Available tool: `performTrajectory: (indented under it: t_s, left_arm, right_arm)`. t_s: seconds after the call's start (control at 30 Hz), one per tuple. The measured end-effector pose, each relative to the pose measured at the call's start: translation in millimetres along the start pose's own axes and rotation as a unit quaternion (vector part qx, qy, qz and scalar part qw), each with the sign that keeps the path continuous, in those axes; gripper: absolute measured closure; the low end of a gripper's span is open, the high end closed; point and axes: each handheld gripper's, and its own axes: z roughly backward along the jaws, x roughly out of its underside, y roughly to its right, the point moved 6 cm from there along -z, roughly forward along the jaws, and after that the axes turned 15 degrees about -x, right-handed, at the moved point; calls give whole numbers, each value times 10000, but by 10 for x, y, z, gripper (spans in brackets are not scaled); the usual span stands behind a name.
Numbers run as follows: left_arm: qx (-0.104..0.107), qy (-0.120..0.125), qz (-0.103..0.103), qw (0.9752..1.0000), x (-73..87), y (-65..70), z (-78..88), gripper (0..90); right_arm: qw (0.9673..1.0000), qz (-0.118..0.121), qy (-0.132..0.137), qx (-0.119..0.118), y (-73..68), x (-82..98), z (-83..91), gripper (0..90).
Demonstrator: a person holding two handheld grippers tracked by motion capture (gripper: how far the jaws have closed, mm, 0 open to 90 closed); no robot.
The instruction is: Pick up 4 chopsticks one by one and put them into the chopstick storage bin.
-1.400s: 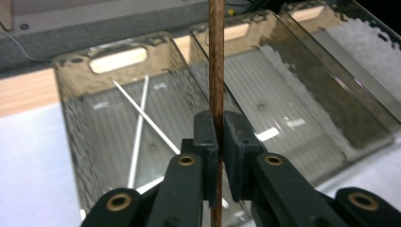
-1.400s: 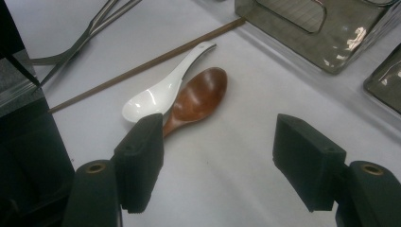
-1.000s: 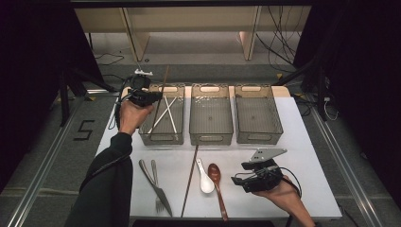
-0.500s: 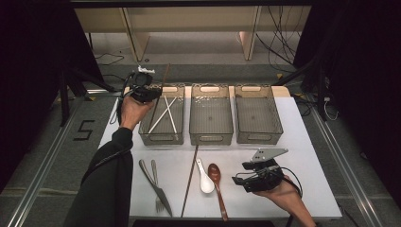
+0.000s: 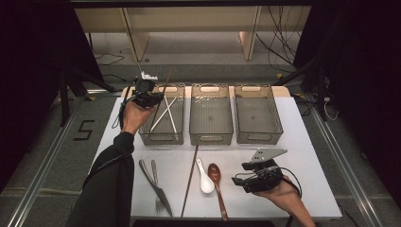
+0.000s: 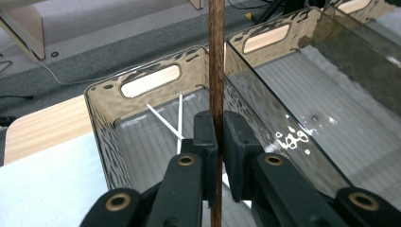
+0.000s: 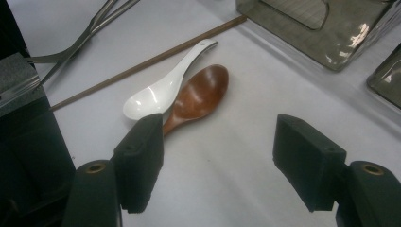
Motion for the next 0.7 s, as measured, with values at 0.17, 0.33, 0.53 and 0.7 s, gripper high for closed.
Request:
performTrajectory:
  t_s: [0.17,0.33,0.53,0.7]
  left_arm:
    - [-17,-65,-63,10000,76,15,-63,833]
    - [25,-176,-50,9998,134,17,-80,825]
    - [199,-312,197,9991,146,26,12,674]
    - [516,-725,387,9953,188,106,176,508]
  right_arm:
    - [10000,-9,-6,4,-2,0,7,351]
    - [10000,-11,-6,1,0,3,7,351]
    - [10000,-8,-1,12,1,1,10,351]
    - [10000,-18,10,28,5,3,21,351]
